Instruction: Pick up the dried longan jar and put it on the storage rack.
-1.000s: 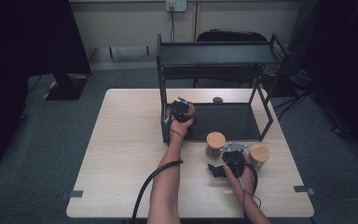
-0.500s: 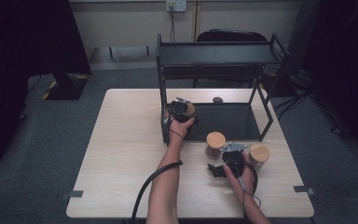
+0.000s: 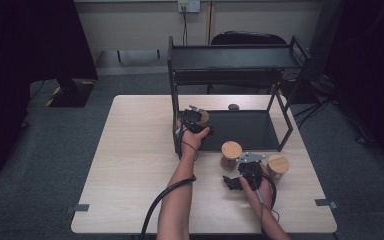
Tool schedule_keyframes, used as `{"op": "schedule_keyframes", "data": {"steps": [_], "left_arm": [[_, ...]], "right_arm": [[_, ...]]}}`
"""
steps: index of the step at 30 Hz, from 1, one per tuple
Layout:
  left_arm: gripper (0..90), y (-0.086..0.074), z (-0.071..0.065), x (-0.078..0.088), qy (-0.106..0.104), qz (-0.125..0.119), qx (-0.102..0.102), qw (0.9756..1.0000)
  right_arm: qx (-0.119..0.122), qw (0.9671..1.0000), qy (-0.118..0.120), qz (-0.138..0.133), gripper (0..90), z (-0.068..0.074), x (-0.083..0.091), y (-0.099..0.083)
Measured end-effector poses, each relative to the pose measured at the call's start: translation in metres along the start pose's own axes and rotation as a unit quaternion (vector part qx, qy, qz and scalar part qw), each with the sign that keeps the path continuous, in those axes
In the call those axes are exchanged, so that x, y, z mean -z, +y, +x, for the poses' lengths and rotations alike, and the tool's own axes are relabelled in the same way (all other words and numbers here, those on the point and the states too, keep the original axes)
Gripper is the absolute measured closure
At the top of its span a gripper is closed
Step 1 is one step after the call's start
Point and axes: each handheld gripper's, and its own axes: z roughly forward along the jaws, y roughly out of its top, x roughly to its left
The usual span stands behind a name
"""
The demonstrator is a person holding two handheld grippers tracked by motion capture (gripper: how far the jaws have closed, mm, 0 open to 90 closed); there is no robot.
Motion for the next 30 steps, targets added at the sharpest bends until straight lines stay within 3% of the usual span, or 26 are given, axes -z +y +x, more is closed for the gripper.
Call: {"op": "schedule_keyframes", "data": {"steps": [15, 30], "left_arm": [[5.5, -0.006, -0.007, 0.015, 0.001, -0.002, 0.005, 1.0000], [5.7, -0.011, -0.012, 0.030, -0.021, -0.012, 0.007, 0.9997]], "right_arm": [[-0.001, 1.0000, -0.001, -0.001, 0.0, 0.000, 0.000, 0.000], [-0.003, 1.0000, -0.003, -0.001, 0.0, 0.001, 0.000, 0.000]]}}
